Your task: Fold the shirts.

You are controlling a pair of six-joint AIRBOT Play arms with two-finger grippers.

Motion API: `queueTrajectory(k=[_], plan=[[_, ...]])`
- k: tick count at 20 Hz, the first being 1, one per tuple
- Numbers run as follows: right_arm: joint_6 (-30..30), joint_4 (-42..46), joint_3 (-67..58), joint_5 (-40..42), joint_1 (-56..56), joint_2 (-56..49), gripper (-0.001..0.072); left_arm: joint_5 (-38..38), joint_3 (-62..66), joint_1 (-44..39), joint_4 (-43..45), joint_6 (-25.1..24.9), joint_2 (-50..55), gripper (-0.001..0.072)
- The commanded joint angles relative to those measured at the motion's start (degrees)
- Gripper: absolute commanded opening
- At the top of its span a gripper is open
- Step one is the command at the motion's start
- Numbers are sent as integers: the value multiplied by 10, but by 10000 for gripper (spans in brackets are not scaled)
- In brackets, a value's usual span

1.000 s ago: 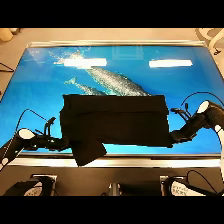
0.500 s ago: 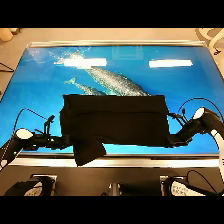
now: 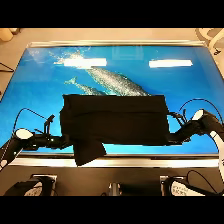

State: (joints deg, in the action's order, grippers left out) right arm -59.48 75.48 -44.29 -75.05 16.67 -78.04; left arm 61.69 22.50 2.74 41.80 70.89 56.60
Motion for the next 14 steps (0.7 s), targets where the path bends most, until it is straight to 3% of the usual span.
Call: queueTrajectory(k=[1,5,10,14], plan=[[25,0,-4,5,0,8,14,1,2,0,0,-5,0,25],[62,1,-62,-1,0,52,13,23,71,0,12,-19,-8,22],[62,30,-214,32,-38,49,13,8,253,1,100,64,1,19],[31,57,-305,91,-67,-35,13,-1,355,12,125,72,87,19]])
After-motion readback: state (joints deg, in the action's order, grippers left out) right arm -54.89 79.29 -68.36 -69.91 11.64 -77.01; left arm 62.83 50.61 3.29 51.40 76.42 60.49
